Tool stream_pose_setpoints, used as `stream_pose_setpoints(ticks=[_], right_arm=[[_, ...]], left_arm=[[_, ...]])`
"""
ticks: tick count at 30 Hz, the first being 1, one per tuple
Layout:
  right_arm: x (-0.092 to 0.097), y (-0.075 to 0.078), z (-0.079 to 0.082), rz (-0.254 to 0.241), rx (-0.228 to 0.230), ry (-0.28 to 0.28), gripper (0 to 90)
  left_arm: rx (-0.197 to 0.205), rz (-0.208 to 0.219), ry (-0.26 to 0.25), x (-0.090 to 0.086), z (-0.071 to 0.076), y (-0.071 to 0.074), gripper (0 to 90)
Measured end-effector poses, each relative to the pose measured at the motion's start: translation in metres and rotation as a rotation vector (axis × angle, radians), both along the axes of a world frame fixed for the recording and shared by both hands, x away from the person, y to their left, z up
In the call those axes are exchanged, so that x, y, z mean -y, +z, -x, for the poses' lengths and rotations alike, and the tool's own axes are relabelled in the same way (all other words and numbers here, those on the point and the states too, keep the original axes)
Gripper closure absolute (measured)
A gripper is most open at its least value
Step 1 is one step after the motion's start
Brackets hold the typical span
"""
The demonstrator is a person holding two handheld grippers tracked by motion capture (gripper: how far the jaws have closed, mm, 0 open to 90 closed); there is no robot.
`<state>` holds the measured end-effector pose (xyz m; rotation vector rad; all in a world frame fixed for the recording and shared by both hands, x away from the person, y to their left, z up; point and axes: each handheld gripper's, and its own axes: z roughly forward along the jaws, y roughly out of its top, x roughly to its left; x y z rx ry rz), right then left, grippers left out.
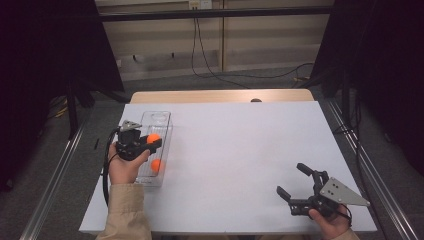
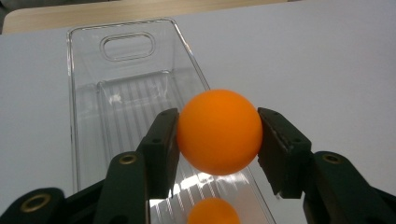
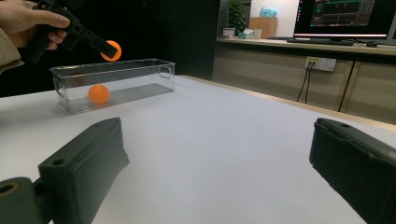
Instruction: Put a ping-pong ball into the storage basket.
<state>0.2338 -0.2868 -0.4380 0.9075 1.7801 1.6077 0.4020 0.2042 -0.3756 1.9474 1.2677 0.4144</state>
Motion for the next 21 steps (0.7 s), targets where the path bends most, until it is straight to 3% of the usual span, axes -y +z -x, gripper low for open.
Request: stream_pose_setpoints(ticks=[21], right_arm=[[-0.0001, 0.0001, -0.0001, 0.0, 0.0, 0.001, 2.8]], left_arm=[[-0.016, -0.037, 0.033, -0.0037, -0.0027, -0.0085, 50.9]])
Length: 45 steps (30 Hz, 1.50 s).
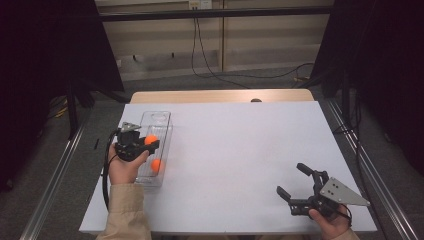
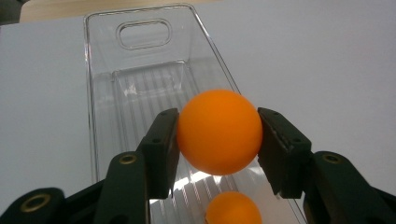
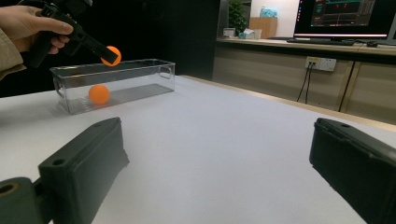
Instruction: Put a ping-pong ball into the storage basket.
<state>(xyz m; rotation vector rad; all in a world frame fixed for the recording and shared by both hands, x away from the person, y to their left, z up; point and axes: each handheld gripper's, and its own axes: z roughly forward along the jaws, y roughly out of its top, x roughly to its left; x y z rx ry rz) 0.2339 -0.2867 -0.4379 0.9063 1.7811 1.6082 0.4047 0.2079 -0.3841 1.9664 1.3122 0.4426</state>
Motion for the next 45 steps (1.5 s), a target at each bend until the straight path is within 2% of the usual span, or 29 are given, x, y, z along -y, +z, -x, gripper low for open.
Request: stream_pose_setpoints(ticks=[45], right_arm=[[0.0, 0.0, -0.001, -0.001, 0.0, 0.003, 2.8]], left_arm=[[-0.024, -0.051, 0.035, -0.001, -0.006, -0.014, 50.8]])
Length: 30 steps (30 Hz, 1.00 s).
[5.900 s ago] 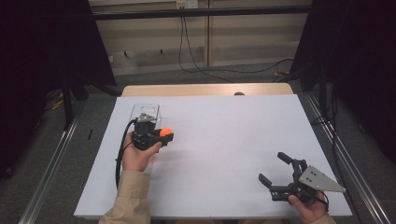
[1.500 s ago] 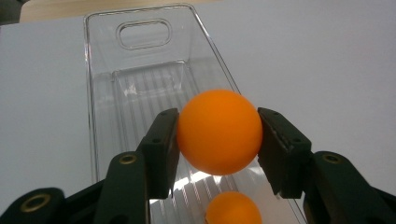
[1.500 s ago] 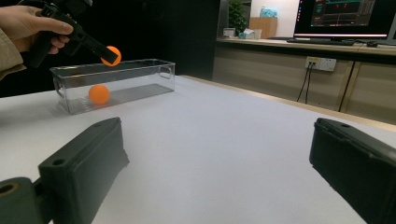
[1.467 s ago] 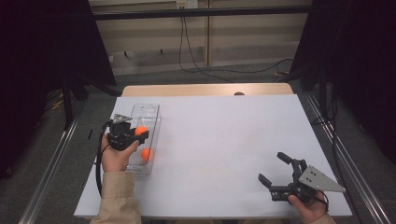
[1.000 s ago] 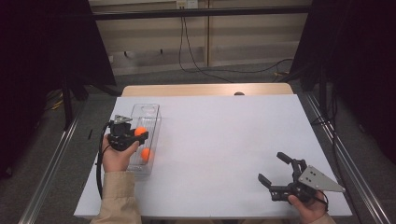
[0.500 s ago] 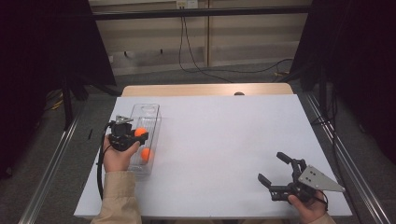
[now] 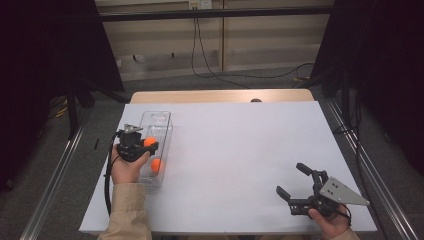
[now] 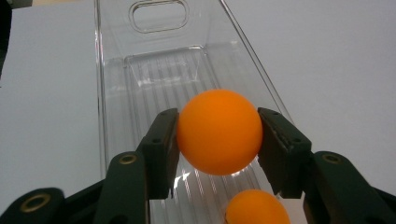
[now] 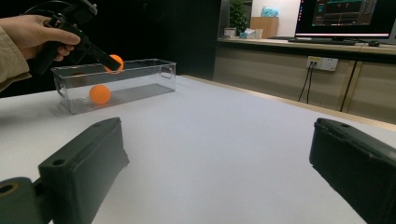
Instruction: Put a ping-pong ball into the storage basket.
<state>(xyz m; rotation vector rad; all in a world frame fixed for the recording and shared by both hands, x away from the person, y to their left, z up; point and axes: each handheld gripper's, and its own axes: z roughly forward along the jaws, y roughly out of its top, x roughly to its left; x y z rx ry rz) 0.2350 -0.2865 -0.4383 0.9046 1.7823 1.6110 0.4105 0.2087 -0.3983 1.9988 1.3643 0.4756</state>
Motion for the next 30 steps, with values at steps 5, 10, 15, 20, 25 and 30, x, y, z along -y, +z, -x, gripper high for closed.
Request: stream_pose_setpoints(ticks=[5, 10, 15, 20, 25, 30], right_arm=[[0.0001, 0.0, -0.0001, -0.001, 0.0, 0.0, 2.8], [0.0, 0.0, 0.0, -0.001, 0.0, 0.0, 2.8], [0.0003, 0.0, -0.0001, -0.001, 0.0, -0.001, 2.8], [0.0004, 0.0, 0.0, -0.001, 0.0, -0.001, 2.8], [0.0006, 0.0001, 0.0, -0.001, 0.002, -0.002, 2.8], [0.0006, 0.0002, 0.0001, -0.002, 0.002, -0.002, 2.8]], left_arm=[[0.003, -0.002, 0.007, -0.0011, -0.0006, -0.0004, 50.8], [0.001, -0.006, 0.013, -0.0007, -0.0013, -0.0011, 50.8], [0.0, -0.015, 0.02, -0.0009, -0.0019, -0.0017, 50.8], [0.007, -0.022, 0.028, 0.0006, -0.0024, -0.003, 50.6], [0.012, -0.021, 0.031, -0.0001, -0.0027, -0.0036, 49.5], [0.02, -0.022, 0.041, -0.0008, -0.0021, -0.0031, 44.7]])
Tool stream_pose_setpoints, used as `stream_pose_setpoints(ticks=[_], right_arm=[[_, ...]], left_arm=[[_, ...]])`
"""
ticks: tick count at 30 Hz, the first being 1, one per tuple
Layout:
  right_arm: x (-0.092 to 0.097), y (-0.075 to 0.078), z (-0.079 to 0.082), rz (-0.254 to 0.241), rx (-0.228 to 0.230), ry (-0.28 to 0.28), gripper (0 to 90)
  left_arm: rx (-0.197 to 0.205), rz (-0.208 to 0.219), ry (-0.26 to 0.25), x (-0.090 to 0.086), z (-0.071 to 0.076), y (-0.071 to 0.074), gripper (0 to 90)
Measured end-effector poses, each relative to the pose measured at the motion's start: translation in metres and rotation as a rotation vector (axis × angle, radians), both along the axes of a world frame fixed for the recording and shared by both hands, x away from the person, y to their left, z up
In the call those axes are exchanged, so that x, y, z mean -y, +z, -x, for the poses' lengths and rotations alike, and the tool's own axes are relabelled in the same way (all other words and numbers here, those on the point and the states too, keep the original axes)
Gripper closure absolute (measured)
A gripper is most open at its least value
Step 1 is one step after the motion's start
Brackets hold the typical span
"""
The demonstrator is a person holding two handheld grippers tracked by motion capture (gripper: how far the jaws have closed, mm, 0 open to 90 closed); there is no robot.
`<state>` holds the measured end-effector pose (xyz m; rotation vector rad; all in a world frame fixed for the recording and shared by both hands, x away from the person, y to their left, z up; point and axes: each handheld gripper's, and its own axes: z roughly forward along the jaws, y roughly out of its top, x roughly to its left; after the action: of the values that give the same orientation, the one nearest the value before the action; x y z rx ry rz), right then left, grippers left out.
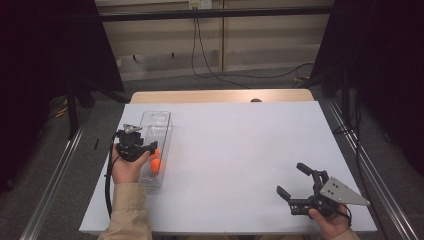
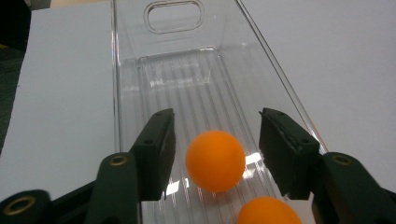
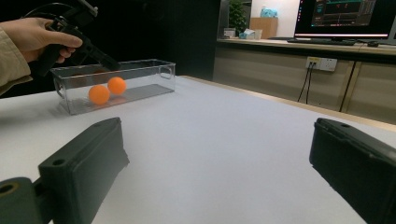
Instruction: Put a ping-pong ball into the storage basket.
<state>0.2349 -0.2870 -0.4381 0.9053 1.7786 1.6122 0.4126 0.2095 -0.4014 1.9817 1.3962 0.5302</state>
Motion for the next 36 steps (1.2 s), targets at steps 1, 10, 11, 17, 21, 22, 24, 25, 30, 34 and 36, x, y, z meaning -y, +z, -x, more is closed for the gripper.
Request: stream_pose_setpoints(ticks=[1, 10, 11, 17, 21, 22, 24, 25, 30, 34, 36], right_arm=[[0.0, 0.0, 0.0, 0.0, 0.0, 0.0, 2.8], [0.0, 0.0, 0.0, 0.001, -0.002, -0.001, 2.8], [0.0, 0.0, 0.0, 0.001, -0.002, -0.001, 2.8], [0.0, 0.0, 0.0, 0.001, -0.002, -0.003, 2.8], [0.0, 0.0, 0.0, 0.0, -0.001, -0.004, 2.8], [0.0, 0.0, 0.0, 0.0, -0.002, -0.004, 2.8], [-0.001, -0.001, 0.0, 0.002, -0.003, -0.003, 2.8], [0.0, 0.0, 0.0, 0.003, -0.002, -0.003, 2.8], [0.001, 0.0, 0.0, 0.001, 0.0, -0.007, 2.8], [0.0, 0.0, 0.001, 0.004, -0.003, -0.002, 2.8], [0.0, 0.0, 0.001, 0.005, -0.002, -0.001, 2.8]], left_arm=[[0.001, 0.001, 0.001, 0.0, 0.0, 0.0, 44.7], [0.019, 0.008, 0.018, -0.001, 0.003, 0.002, 38.0], [0.02, 0.008, 0.017, -0.001, 0.003, 0.003, 36.5], [0.032, 0.024, 0.017, 0.0, 0.007, 0.005, 30.0], [0.036, 0.046, 0.019, 0.001, 0.01, 0.006, 24.8], [0.038, 0.056, 0.018, 0.001, 0.011, 0.006, 23.5], [0.046, 0.088, 0.01, 0.001, 0.014, 0.007, 21.6], [0.049, 0.094, 0.008, 0.001, 0.015, 0.007, 21.5], [0.063, 0.12, -0.015, 0.003, 0.02, 0.007, 19.3], [0.084, 0.125, -0.038, 0.005, 0.023, 0.007, 16.7], [0.092, 0.134, -0.04, 0.006, 0.025, 0.007, 15.4]])
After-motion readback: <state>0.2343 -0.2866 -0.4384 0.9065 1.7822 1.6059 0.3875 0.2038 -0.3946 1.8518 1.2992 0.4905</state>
